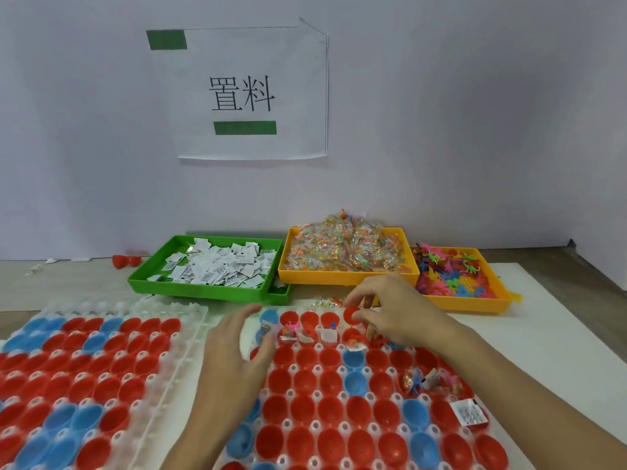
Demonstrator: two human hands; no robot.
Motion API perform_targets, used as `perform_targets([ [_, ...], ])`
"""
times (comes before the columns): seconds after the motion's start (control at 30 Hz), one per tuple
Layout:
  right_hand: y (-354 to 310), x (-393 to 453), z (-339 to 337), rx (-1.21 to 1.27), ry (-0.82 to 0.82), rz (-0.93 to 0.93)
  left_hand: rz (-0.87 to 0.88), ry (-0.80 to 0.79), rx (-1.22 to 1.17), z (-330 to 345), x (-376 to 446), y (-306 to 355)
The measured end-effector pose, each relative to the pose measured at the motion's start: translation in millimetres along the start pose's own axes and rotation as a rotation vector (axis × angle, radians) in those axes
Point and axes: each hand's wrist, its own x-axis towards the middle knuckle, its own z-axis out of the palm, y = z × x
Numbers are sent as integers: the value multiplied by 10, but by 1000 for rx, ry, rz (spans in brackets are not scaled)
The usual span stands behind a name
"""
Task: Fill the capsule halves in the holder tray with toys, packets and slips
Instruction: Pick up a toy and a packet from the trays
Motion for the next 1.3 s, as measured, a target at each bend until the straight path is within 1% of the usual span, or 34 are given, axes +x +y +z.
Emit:
perform_targets([
  [0.07,-22,29,37,-1,-9,-3,191,-43,61,62,138,197],
  [0.13,-47,62,72,-24,-11,-11,349,-138,109,198,256,382],
  [0.2,-69,92,95,-49,-10,-18,457,-265,179,372,317,531],
  [0.23,-76,103,101,-57,-15,-15,479,-326,232,452,334,587],
  [0.3,-73,118,108,-77,-36,8,487,-396,343,568,343,651],
  [0.4,-37,109,119,-98,-52,44,502,-398,406,636,318,659],
  [0.67,28,55,89,-4,5,-20,477,-474,326,613,362,578],
  [0.8,28,42,41,10,39,-32,450,-468,281,639,399,509],
  [0.9,45,-3,-11,14,91,-34,425,-460,249,646,410,489],
  [0.97,89,-53,-71,65,176,-22,418,-470,236,654,421,484],
  [1.03,207,-121,-171,127,305,22,410,-474,222,664,434,492],
  [1.1,399,-186,-287,138,396,120,418,-469,221,667,454,506],
  [1.2,784,-265,-423,34,437,282,436,-469,228,680,482,526],
  [1.3,1074,-293,-515,-61,403,384,440,-479,240,709,495,526],
])
